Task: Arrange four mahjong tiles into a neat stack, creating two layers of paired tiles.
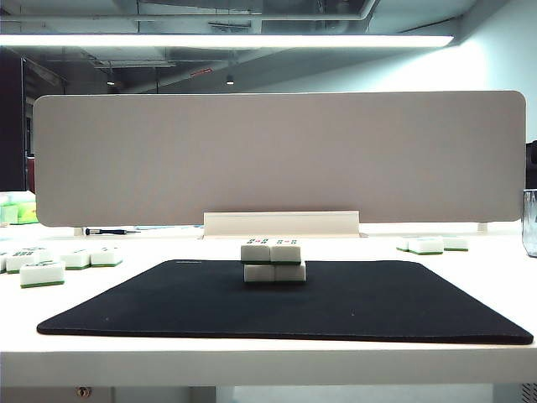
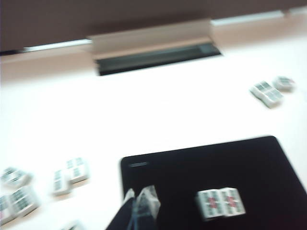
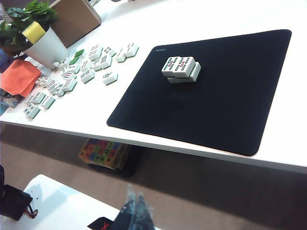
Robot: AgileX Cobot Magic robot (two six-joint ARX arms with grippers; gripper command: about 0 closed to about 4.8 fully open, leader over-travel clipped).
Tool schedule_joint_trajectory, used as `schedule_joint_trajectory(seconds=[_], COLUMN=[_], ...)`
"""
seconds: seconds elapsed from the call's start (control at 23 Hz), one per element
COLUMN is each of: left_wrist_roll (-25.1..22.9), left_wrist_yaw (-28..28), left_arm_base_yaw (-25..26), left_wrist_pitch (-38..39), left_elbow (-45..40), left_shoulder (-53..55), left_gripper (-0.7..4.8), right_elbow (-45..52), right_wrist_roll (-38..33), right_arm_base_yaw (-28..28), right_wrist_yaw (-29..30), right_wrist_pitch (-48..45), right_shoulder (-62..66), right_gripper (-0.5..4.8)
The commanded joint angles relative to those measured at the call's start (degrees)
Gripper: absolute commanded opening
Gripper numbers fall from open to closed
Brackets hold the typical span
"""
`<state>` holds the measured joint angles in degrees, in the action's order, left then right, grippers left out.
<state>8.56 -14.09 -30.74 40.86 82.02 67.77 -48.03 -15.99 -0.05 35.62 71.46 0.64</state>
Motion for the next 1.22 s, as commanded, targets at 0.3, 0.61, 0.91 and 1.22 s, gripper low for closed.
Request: schedule_joint_trajectory(seconds=[0.3,0.61,0.91,1.22], left_wrist_roll=[-0.22,-2.56,-2.58,-2.6], left_wrist_yaw=[-0.26,-0.02,9.42,12.13], left_arm_base_yaw=[14.27,20.79,23.45,30.45], left_wrist_pitch=[-10.99,-15.74,-36.83,-37.79], left_elbow=[-31.58,-59.78,-76.63,-80.81], left_shoulder=[-29.86,-55.19,-59.17,-63.28], left_gripper=[-0.06,-0.06,-0.06,-0.06], right_elbow=[-0.15,-0.15,-0.15,-0.15], right_wrist_roll=[0.17,0.17,0.17,0.17], right_arm_base_yaw=[0.02,0.02,0.02,0.04], right_wrist_yaw=[0.11,0.11,0.11,0.13], right_wrist_pitch=[-0.57,-0.57,-0.57,-0.57], right_shoulder=[-0.66,-0.66,-0.66,-0.66], right_gripper=[-0.01,-0.01,-0.01,-0.01])
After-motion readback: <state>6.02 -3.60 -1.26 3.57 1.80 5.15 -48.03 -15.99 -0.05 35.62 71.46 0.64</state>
